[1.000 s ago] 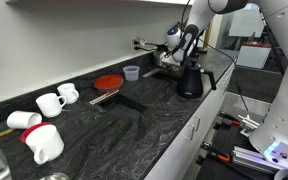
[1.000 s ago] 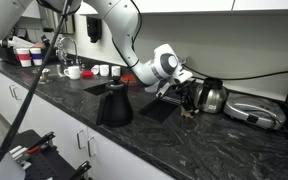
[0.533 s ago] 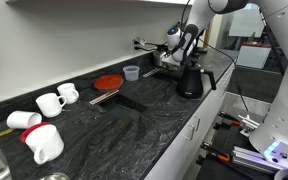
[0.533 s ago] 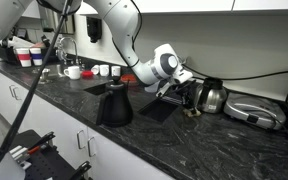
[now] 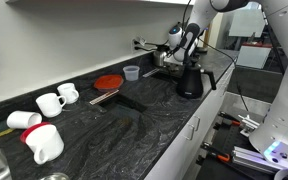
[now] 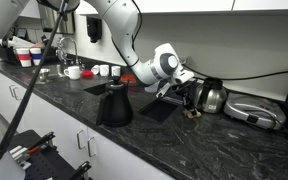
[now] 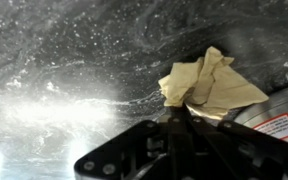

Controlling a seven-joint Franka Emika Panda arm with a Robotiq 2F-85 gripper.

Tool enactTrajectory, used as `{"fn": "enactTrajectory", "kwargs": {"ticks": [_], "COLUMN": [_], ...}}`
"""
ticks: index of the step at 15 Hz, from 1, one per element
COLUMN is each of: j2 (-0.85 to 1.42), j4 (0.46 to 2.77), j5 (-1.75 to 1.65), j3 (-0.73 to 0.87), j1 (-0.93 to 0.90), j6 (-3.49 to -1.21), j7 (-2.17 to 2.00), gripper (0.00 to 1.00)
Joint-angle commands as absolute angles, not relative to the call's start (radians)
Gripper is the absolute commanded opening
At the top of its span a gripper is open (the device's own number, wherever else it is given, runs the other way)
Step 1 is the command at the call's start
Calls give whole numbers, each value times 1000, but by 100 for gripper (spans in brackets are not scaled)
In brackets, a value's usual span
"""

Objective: Pick up the paper and throw it in the bin

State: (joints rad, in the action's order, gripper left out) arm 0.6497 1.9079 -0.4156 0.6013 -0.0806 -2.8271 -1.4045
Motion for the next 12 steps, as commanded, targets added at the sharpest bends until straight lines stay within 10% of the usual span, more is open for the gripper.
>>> {"fn": "enactTrajectory", "kwargs": {"ticks": [1, 12], "j2": [570, 290], "j4": [1991, 2219], "j5": [-408, -341], "j3": [619, 575], "j1": [-86, -33], "j6": [-2862, -2961], "j7": [-1317, -1075], "gripper": [0, 0]}}
